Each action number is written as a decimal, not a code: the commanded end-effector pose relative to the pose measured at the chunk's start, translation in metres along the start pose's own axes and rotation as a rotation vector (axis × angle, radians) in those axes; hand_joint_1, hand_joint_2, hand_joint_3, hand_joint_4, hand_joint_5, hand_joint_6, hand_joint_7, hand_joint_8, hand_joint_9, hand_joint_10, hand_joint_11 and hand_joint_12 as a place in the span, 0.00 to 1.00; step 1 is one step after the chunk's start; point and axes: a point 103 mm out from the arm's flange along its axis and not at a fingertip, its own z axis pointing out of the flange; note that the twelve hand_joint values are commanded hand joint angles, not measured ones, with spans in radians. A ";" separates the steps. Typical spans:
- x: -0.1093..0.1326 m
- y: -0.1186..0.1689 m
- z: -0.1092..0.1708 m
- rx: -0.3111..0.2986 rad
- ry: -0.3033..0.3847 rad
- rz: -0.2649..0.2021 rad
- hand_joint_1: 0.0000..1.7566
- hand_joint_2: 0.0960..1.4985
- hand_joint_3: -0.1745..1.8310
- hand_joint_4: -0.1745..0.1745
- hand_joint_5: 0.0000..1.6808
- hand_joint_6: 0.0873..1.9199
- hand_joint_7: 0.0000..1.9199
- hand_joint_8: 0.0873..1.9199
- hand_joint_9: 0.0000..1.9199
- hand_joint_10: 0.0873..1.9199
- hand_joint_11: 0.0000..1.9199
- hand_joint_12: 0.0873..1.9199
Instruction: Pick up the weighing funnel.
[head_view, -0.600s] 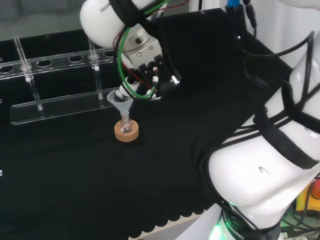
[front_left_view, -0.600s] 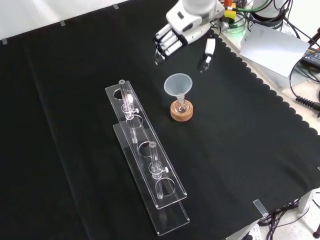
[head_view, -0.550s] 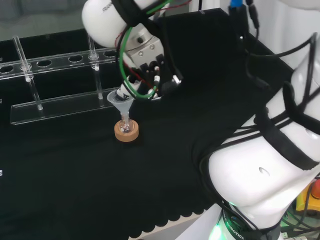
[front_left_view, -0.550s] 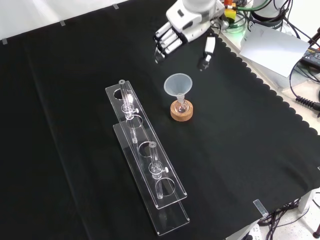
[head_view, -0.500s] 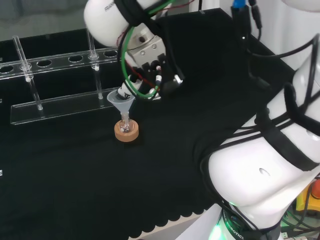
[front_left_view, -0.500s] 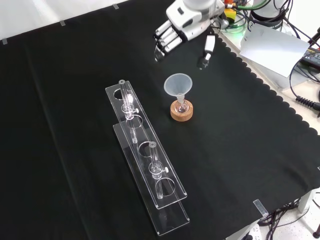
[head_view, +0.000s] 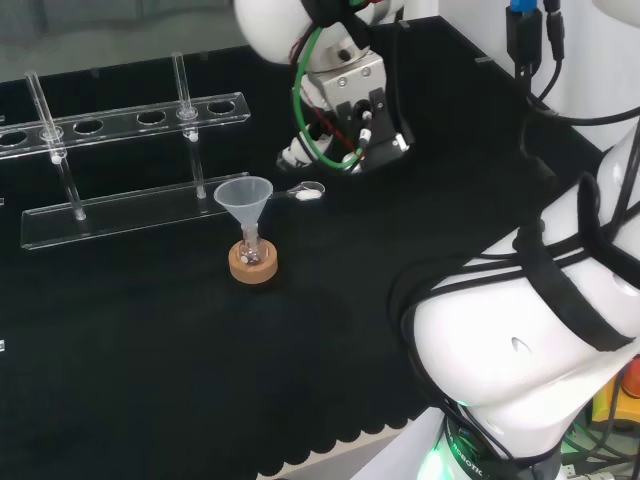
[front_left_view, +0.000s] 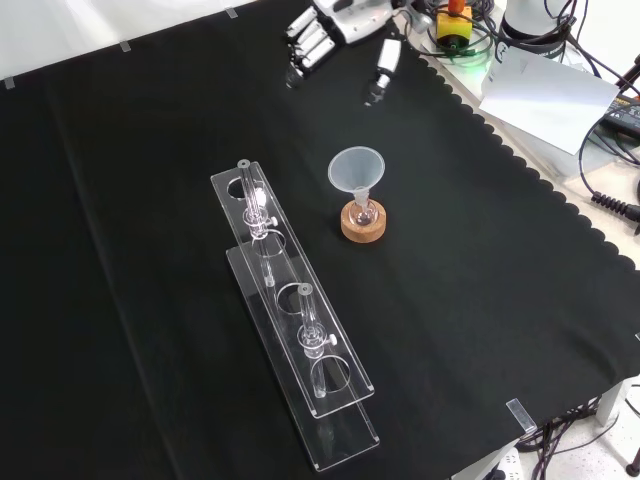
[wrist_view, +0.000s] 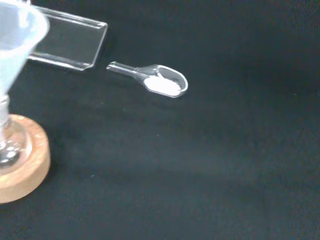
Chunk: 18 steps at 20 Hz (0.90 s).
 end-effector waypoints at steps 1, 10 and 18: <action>-0.036 0.037 0.027 0.015 0.049 0.013 0.39 0.46 0.27 0.27 0.28 0.00 0.23 0.33 0.35 0.28 0.20 0.69; -0.053 0.094 0.070 0.071 0.094 -0.005 0.41 0.45 0.30 0.26 0.30 0.00 0.26 0.33 0.38 0.26 0.23 0.67; -0.048 0.133 0.100 0.127 0.073 -0.040 0.42 0.44 0.31 0.26 0.31 0.00 0.26 0.33 0.38 0.26 0.23 0.67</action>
